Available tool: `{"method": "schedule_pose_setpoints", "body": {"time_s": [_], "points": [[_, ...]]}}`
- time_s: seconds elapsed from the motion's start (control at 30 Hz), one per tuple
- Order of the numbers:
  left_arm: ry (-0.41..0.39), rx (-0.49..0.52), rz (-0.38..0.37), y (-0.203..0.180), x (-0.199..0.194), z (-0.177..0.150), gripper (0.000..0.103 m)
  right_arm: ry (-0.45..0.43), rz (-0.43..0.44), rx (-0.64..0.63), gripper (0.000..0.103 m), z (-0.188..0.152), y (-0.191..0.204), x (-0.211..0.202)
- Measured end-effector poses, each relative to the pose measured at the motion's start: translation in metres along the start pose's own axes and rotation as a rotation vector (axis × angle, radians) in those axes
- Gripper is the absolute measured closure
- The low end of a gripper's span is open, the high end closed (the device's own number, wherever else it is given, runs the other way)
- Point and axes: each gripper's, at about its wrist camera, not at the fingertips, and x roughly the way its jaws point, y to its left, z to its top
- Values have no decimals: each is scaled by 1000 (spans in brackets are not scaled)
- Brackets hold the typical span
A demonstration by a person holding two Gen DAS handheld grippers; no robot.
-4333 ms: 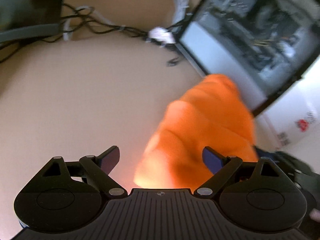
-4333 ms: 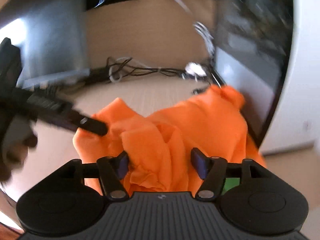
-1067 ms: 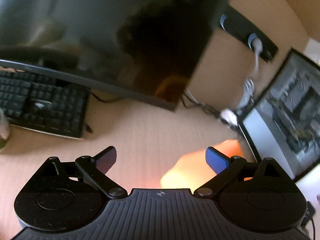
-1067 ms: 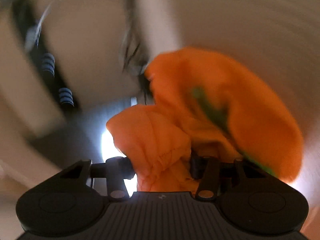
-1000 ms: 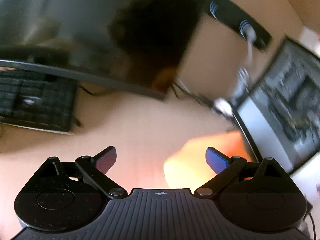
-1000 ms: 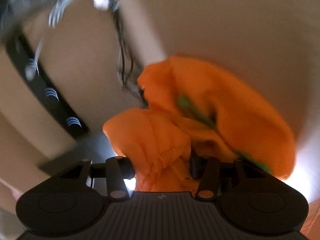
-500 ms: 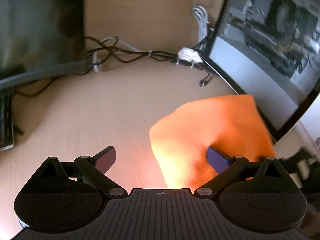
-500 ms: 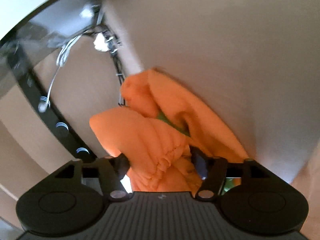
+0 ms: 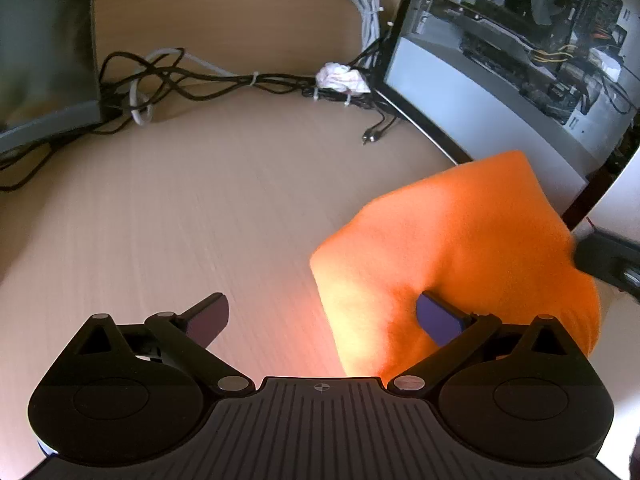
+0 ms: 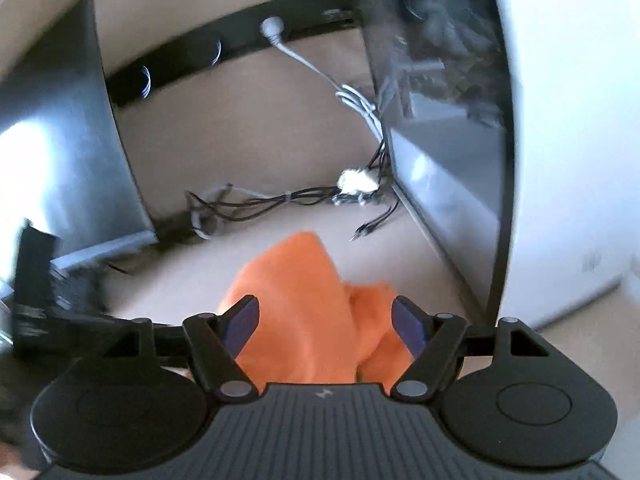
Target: Fold clothes
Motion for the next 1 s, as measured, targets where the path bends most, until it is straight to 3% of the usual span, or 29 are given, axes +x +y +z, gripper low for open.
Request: {"method": "schedule_pose_setpoints", "body": {"time_s": [0.17,0.33,0.53,0.73,1.0], "points": [[2,-54,31,23,-23,-8,1,85,-87,-84,27,-8,8,47],[7,-101,-9,29,-50,-31,1,130,-45,-72,16,-16,15,66],[47,-52,1,16,-51,-51,1,163,15,-50,15,-21,28,76],[71,-6,-44,6,-53,-59,1,186,56,-41,15,-26,36,80],[-47,-35,-95,-2,-71,-46,1,116,10,-64,15,-23,24,50]]}}
